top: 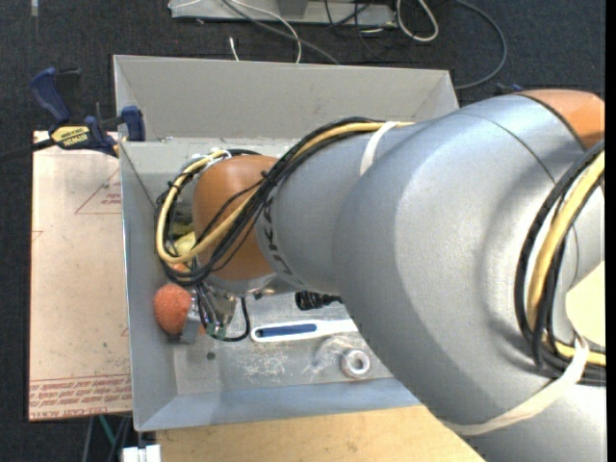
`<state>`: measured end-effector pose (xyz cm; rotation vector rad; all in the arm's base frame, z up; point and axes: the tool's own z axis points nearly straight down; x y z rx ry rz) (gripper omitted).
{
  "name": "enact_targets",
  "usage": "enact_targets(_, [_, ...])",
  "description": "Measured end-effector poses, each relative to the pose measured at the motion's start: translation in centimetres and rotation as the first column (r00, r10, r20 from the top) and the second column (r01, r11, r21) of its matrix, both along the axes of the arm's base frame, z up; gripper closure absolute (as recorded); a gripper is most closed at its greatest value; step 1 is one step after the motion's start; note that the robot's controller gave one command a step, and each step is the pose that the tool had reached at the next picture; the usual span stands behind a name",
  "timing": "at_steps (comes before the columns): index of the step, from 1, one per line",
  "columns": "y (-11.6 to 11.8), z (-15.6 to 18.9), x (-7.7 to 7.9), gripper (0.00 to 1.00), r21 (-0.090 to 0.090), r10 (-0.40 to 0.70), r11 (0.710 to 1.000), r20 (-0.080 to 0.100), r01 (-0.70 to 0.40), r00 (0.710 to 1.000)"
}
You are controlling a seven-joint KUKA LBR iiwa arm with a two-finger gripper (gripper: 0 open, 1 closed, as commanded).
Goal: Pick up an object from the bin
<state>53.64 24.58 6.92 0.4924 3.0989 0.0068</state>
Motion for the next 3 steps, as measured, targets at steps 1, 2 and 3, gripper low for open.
enact_targets(1, [-1.5, 0.1, 3.1, 1.00, 0.000, 0.121, 0.993, 0.009, -0.121, 0.993])
enact_targets(2, [-1.1, 0.1, 2.4, 1.00, -0.001, 0.084, 0.996, 0.006, -0.084, 0.996])
enact_targets(3, [-0.7, -0.1, 5.5, 1.00, -0.005, 0.153, 0.988, -0.036, -0.154, 0.987])
